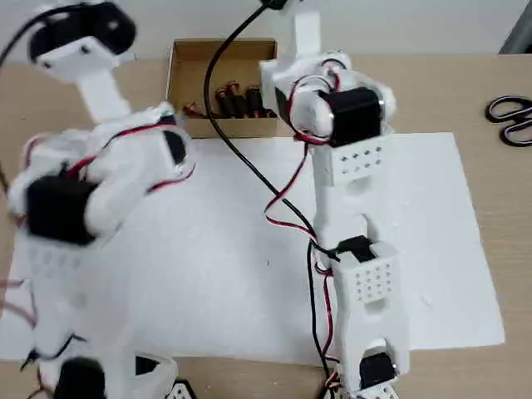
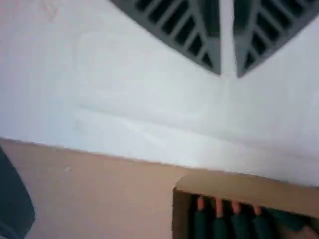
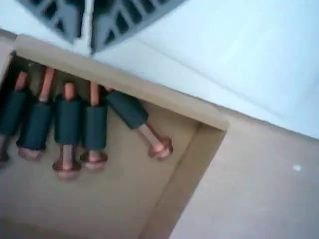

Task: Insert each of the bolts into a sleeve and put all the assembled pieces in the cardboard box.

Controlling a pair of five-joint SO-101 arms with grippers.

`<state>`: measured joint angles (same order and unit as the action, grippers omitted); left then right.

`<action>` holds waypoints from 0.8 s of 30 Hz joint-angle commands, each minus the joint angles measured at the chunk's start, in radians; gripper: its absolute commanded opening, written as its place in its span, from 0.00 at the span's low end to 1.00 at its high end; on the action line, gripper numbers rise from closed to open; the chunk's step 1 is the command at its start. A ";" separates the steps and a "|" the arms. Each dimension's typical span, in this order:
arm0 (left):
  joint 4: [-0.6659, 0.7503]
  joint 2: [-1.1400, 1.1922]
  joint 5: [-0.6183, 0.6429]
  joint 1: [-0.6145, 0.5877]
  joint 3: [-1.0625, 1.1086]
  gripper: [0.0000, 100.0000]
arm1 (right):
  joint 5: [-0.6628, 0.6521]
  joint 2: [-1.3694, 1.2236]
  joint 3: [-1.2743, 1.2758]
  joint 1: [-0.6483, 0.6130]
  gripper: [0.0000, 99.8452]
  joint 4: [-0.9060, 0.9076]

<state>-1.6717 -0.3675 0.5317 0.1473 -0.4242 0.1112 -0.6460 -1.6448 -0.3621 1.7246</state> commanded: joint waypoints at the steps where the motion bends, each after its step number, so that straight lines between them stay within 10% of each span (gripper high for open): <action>1: -0.003 -0.121 -0.011 -0.008 0.021 0.01 | 0.011 0.094 -0.038 -0.004 0.00 0.018; 24: -0.002 -0.560 -0.091 -0.144 0.344 0.01 | -0.081 0.759 0.709 0.154 0.00 0.015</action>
<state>-1.6717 -0.9045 0.4473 0.0077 -0.0913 0.0130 -0.0123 -1.0740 -0.2271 1.7323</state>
